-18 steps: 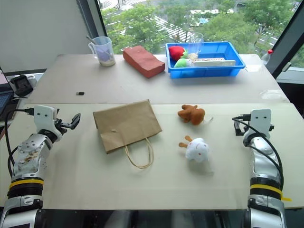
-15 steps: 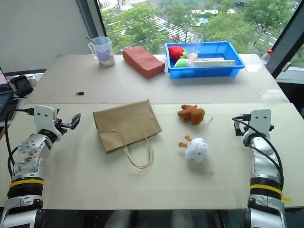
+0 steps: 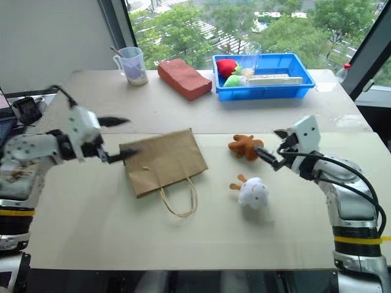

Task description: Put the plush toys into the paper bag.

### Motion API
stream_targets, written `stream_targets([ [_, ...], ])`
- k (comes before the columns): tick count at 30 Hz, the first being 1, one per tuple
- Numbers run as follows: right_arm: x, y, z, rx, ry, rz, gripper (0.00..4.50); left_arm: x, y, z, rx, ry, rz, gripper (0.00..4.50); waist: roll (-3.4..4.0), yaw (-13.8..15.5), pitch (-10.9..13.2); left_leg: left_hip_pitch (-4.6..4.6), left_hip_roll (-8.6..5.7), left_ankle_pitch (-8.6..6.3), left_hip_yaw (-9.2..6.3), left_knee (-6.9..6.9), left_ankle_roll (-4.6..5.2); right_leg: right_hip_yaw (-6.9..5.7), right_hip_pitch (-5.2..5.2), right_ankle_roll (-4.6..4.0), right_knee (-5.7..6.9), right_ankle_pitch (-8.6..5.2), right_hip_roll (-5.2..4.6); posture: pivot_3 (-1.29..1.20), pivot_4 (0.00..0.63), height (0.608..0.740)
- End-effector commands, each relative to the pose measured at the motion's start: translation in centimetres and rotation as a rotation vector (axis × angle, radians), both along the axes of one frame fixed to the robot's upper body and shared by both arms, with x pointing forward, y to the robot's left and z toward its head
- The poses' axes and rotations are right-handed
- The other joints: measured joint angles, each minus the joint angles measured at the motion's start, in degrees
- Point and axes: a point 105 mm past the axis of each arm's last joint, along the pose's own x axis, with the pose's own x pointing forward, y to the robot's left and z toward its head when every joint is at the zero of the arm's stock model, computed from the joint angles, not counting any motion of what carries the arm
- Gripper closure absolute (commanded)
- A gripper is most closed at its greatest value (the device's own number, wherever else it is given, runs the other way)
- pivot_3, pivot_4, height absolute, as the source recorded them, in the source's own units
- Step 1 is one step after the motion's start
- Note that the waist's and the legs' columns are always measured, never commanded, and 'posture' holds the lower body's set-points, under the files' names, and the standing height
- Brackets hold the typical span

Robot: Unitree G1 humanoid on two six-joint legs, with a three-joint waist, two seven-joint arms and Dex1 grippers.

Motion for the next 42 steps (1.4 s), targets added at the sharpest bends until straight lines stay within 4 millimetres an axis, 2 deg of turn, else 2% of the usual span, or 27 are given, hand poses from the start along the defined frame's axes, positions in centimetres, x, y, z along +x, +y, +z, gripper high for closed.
stream_targets([
  [1, -2.4, 3.3, 1.6, -0.008, 0.005, 0.181, 0.0, -0.5, -1.0, -0.8, 0.144, -0.056, -0.143, 0.09, 0.0, 0.1, 0.0, 0.0, 0.0, 0.0, 0.0, 0.0, 0.01, 0.0, 0.0, 0.0, -0.03, 0.0, 0.0, 0.0, 0.15, 0.74],
  [3, -3.1, 4.5, 2.0, -0.008, 0.011, 0.228, 0.0, -0.7, -1.4, -2.2, 0.203, -0.055, -0.205, 0.09, -0.01, 0.1, 0.0, -0.01, 0.0, 0.0, 0.01, 0.0, 0.01, 0.0, -0.01, 0.0, -0.07, 0.0, 0.0, 0.0, 0.15, 0.74],
  [8, -4.8, 5.9, 2.3, -0.037, 0.046, 0.307, 0.0, -0.6, -1.6, -4.4, 0.296, -0.06, -0.28, 0.09, -0.01, 0.4, 0.0, -0.1, 0.0, -0.01, 0.0, 0.02, 0.01, 0.0, -0.07, 0.0, -0.05, 0.0, 0.0, 0.0, 0.15, 0.74],
  [12, -5.7, 6.5, 2.5, -0.051, 0.065, 0.342, 0.0, -0.1, -1.5, -5.1, 0.33, -0.086, -0.295, 0.09, -0.02, 0.5, 0.0, -0.15, -0.01, -0.02, -0.03, 0.04, 0.03, -0.04, -0.1, 0.0, -0.04, 0.0, 0.0, 0.0, 0.15, 0.74],
  [17, -5.6, 6.9, 2.8, -0.049, 0.052, 0.338, 0.0, 0.3, -2.6, -5.8, 0.309, -0.092, -0.309, 0.09, -0.02, 0.5, 0.0, -0.16, -0.01, -0.02, -0.02, 0.1, 0.03, -0.03, -0.08, 0.0, -0.03, 0.0, 0.0, 0.0, 0.15, 0.74],
  [22, -5.5, 6.7, 2.5, -0.057, 0.057, 0.328, 0.0, 0.4, -2.8, -6.1, 0.296, -0.08, -0.314, 0.09, -0.03, 0.3, 0.0, -0.16, -0.01, -0.03, -0.03, 0.1, 0.06, -0.04, -0.11, 0.0, 0.02, 0.0, 0.0, 0.0, 0.15, 0.74],
  [28, -5.3, 6.6, 2.4, -0.06, 0.057, 0.325, 0.0, 0.7, -3.1, -5.4, 0.261, -0.075, -0.306, 0.09, -0.03, 0.4, 0.0, -0.16, -0.01, -0.04, -0.03, 0.11, 0.07, -0.04, -0.09, 0.0, 0.01, 0.0, 0.0, 0.0, 0.15, 0.74],
  [39, -5.5, 6.6, 2.3, -0.066, 0.061, 0.329, 0.0, -0.5, -4.2, -4.8, 0.19, -0.033, -0.373, 0.09, -0.03, 0.2, 0.0, -0.15, -0.01, -0.04, -0.04, 0.12, 0.08, -0.04, -0.1, 0.0, 0.03, 0.0, 0.0, 0.0, 0.15, 0.74],
  [42, -5.5, 6.5, 2.2, -0.068, 0.061, 0.329, 0.0, -0.2, -4.5, -4.5, 0.195, -0.054, -0.37, 0.09, -0.03, 0.3, 0.0, -0.15, -0.01, -0.04, -0.04, 0.12, 0.08, -0.04, -0.09, 0.0, 0.02, 0.0, 0.0, 0.0, 0.15, 0.74],
])
